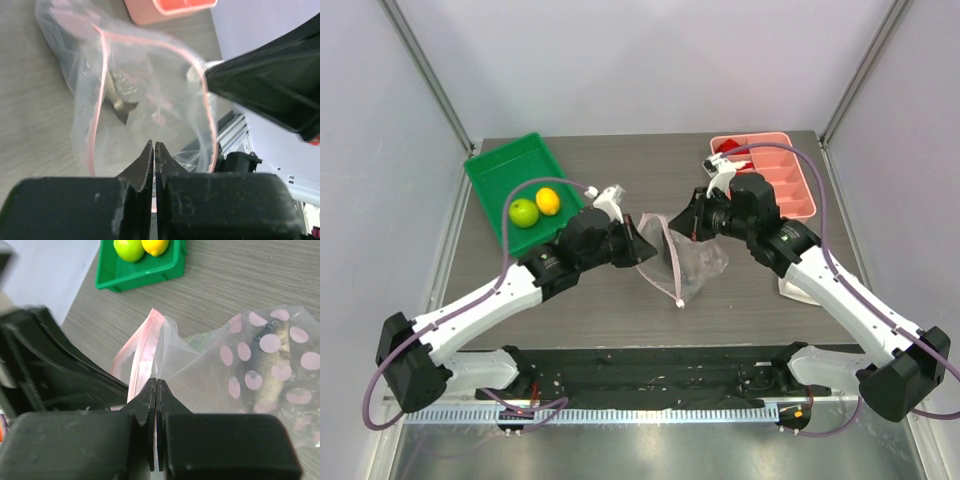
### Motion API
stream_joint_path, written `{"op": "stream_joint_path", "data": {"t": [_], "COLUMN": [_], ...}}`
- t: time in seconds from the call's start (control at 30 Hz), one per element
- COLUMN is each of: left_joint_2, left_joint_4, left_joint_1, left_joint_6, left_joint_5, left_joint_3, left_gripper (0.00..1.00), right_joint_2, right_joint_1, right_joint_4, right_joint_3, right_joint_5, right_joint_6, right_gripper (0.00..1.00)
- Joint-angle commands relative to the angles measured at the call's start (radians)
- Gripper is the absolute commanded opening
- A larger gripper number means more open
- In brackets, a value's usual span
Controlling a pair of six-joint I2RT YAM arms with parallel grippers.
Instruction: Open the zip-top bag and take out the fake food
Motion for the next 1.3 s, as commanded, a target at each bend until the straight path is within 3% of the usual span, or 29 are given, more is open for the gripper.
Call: {"op": "stream_joint_path", "data": {"t": [0.0,0.13,0.27,0.4,0.5,0.63,0.83,0.9,0.93,1.03,1.17,1.23,1.27], "left_joint_2": [0.057,0.119,0.191,0.283,0.318,0.304,0.255,0.229,0.220,0.180,0.150,0.130,0.123], "left_joint_4": [0.055,0.014,-0.015,-0.260,-0.273,-0.178,0.010,0.186,0.257,0.428,0.425,0.396,0.393], "left_joint_1": [-0.043,-0.079,-0.087,-0.119,-0.148,-0.151,-0.172,-0.179,-0.179,-0.177,-0.174,-0.166,-0.163], "left_joint_6": [-0.134,-0.280,-0.345,-0.426,-0.449,-0.445,-0.413,-0.327,-0.202,-0.086,-0.061,-0.066,-0.055], "left_joint_5": [-0.061,-0.285,-0.371,-0.520,-0.626,-0.643,-0.701,-0.677,-0.624,-0.553,-0.467,-0.444,-0.422], "left_joint_3": [-0.007,0.011,0.063,0.223,0.249,0.209,0.021,-0.070,-0.098,-0.203,-0.245,-0.250,-0.251], "left_gripper": [0.00,0.00,0.00,0.00,0.00,0.00,0.00,0.00,0.00,0.00,0.00,0.00,0.00], "right_joint_2": [-0.021,-0.033,-0.047,-0.076,-0.080,-0.083,-0.085,-0.076,-0.074,-0.057,-0.036,0.010,0.033], "right_joint_1": [-0.002,-0.002,0.004,0.009,0.015,0.015,0.015,0.015,0.015,0.017,0.015,0.017,0.015], "right_joint_4": [0.107,0.173,0.289,0.404,0.458,0.505,0.547,0.549,0.547,0.544,0.588,0.523,0.409], "right_joint_3": [0.006,-0.029,-0.112,-0.178,-0.196,-0.224,-0.213,-0.197,-0.190,-0.163,-0.157,-0.117,-0.057], "right_joint_5": [-0.020,-0.033,-0.066,-0.073,-0.081,-0.073,-0.009,0.018,0.029,0.036,-0.007,-0.091,-0.130], "right_joint_6": [0.077,0.178,0.295,0.388,0.456,0.497,0.568,0.580,0.582,0.564,0.538,0.445,0.398], "right_gripper": [0.02,0.02,0.02,0.02,0.02,0.02,0.02,0.02,0.02,0.02,0.02,0.02,0.07]}}
